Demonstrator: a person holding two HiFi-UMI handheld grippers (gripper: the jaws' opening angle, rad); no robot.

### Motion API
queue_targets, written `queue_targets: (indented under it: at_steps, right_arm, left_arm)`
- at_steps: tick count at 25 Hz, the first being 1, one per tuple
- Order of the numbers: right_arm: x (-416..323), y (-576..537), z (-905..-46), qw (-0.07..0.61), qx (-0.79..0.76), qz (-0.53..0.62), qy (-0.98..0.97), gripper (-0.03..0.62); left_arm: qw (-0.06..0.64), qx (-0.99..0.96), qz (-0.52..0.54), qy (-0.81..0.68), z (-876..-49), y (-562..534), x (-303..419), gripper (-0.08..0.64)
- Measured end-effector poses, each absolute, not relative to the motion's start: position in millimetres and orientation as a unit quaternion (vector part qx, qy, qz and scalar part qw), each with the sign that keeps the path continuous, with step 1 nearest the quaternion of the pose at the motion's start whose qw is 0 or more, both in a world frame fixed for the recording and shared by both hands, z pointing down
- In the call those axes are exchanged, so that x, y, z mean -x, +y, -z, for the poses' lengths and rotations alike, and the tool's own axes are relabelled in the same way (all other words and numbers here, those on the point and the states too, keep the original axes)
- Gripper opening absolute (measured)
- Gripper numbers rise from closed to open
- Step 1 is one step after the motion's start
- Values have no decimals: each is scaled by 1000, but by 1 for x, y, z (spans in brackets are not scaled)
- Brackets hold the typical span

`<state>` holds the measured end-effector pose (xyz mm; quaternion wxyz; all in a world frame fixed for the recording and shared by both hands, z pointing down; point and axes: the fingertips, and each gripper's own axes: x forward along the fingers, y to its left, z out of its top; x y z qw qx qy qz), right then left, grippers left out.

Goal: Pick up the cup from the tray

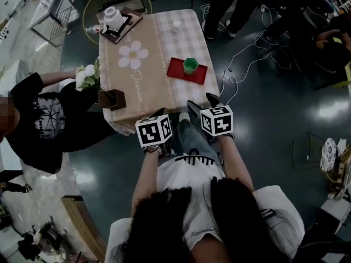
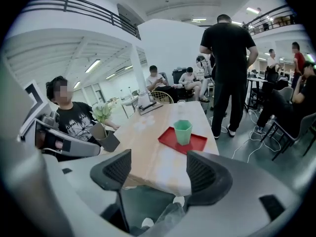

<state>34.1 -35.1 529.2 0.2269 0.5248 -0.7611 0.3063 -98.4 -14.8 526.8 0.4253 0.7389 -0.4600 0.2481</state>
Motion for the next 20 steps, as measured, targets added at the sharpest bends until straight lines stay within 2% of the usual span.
queue_targets:
  at_steps: [20]
  right_arm:
    - [-58,-138,-554,272,-497,-313,-762,356]
  left_arm:
    - [441,-716,-267,-471,-542,-115,69,8]
